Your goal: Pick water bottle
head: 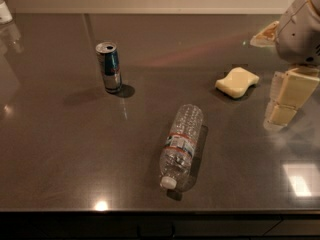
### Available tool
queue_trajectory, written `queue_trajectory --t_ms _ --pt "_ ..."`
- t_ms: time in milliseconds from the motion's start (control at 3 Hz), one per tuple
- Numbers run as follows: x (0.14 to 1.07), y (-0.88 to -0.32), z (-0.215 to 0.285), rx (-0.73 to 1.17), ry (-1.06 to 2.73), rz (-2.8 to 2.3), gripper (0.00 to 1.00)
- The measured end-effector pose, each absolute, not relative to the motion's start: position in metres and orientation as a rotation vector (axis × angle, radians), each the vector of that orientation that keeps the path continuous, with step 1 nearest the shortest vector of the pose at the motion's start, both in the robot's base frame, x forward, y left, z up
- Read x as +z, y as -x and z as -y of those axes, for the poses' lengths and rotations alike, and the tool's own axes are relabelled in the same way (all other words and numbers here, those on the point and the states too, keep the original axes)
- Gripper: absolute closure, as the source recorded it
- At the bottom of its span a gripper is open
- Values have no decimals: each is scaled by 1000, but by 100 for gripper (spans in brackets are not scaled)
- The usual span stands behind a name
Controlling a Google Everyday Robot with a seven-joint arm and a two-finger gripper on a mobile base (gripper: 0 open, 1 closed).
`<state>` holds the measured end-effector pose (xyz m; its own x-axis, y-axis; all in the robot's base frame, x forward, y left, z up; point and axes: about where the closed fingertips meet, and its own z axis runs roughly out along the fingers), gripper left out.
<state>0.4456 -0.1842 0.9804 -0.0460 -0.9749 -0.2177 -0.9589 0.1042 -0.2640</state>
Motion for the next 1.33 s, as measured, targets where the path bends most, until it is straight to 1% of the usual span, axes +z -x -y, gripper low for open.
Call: queue_trajectory --t_ms 1000,1333 --pt "945 -428 91 80 2345 -1574 0" --pt "930 -421 67 98 2505 -1406 0"
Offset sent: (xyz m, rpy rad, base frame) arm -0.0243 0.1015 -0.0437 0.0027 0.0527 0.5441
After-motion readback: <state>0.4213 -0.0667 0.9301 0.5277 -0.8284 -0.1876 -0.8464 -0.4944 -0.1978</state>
